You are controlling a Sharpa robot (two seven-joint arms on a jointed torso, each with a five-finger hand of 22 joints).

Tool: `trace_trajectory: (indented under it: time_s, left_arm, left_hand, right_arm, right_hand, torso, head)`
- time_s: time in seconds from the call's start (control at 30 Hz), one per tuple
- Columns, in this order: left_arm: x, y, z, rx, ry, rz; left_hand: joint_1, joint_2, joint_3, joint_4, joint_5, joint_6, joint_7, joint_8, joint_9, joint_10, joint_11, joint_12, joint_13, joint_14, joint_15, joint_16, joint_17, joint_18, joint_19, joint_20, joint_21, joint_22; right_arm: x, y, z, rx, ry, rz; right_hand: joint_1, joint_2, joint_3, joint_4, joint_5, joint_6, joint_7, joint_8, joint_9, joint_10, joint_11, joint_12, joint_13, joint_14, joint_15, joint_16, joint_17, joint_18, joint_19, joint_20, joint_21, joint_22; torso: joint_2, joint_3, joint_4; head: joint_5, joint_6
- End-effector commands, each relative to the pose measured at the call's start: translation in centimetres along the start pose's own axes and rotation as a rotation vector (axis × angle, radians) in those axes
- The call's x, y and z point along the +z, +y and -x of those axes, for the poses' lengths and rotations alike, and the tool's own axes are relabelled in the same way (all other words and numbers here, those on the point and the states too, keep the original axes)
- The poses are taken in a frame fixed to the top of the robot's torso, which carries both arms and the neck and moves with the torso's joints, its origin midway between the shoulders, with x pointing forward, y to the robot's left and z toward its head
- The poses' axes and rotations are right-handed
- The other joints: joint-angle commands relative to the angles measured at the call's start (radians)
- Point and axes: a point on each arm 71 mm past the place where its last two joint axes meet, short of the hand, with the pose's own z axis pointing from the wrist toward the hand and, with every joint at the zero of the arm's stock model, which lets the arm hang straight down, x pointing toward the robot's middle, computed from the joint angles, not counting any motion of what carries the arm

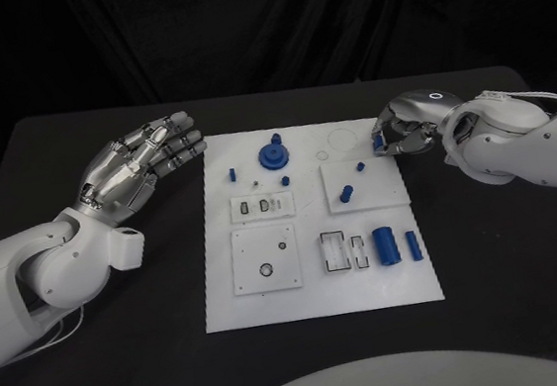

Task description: Assemble the parts on the task board

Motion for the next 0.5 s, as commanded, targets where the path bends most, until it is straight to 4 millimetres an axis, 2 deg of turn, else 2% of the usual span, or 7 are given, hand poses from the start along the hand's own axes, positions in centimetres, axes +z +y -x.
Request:
trace_trajectory:
  time_s: [0.03, 0.2, 0.4, 0.5]
  left_arm:
    - [0.0, 0.0, -0.2, -0.015, 0.019, -0.008]
    - [-0.2, 0.0, -0.1, -0.014, 0.016, -0.003]
    - [-0.3, 0.0, 0.0, -0.012, 0.013, 0.001]
    - [-0.2, 0.1, -0.1, -0.013, 0.015, 0.003]
  left_hand:
    - [-0.012, 0.001, 0.006, -0.001, -0.002, -0.006, 0.001, -0.003, -0.001, -0.003, 0.006, -0.001, 0.001, -0.001, 0.007, 0.000, 0.001, -0.017, -0.001, 0.001, 0.003, -0.002]
    - [-0.014, 0.001, 0.008, 0.000, -0.002, -0.005, 0.002, -0.003, 0.000, -0.004, 0.007, -0.001, 0.001, -0.002, 0.008, -0.001, 0.001, -0.018, -0.002, 0.000, 0.003, -0.002]
    - [-0.014, 0.001, 0.009, 0.000, -0.002, -0.004, 0.002, -0.002, 0.000, -0.003, 0.007, 0.000, 0.001, -0.001, 0.008, 0.000, 0.001, -0.018, -0.002, 0.000, 0.003, -0.002]
    - [-0.014, 0.001, 0.009, 0.000, -0.002, -0.004, 0.002, -0.002, 0.000, -0.003, 0.007, 0.000, 0.001, -0.001, 0.008, 0.000, 0.001, -0.018, -0.002, 0.000, 0.003, -0.002]
  right_arm:
    - [-0.2, 0.2, 0.7, 0.009, -0.113, 0.032]
    - [-0.8, 0.9, 1.2, 0.026, -0.161, 0.057]
    - [-1.7, 4.4, 2.4, 0.076, -0.204, 0.135]
    - [-1.9, 6.8, 2.8, 0.083, -0.194, 0.195]
  right_hand:
    - [0.014, 0.019, 0.003, -0.009, 0.013, 0.018, -0.002, 0.012, 0.017, 0.055, -0.003, 0.007, 0.218, 0.074, -0.008, 0.007, 0.177, 0.005, 0.007, -0.004, 0.009, 0.105]
    - [0.025, 0.025, 0.007, -0.018, 0.032, 0.038, -0.006, 0.026, 0.038, 0.057, -0.003, 0.008, 0.219, 0.075, -0.008, 0.007, 0.177, 0.003, 0.012, -0.004, 0.017, 0.111]
    - [0.028, 0.021, 0.006, -0.020, 0.039, 0.040, -0.007, 0.028, 0.044, 0.056, -0.004, 0.008, 0.219, 0.075, -0.009, 0.007, 0.177, 0.003, 0.014, -0.005, 0.018, 0.112]
    - [0.029, 0.020, 0.006, -0.021, 0.042, 0.039, -0.007, 0.028, 0.046, 0.058, -0.005, 0.009, 0.220, 0.075, -0.010, 0.007, 0.177, 0.003, 0.014, -0.005, 0.017, 0.112]
  torso:
    - [0.001, 0.0010, 0.0006]
    - [0.001, 0.0012, 0.0005]
    - [0.000, 0.0004, -0.0018]
    - [0.000, 0.0005, -0.0027]
  head:
    - [0.001, 0.000]
    - [0.002, -0.002]
    - [0.004, -0.002]
    - [0.000, -0.004]
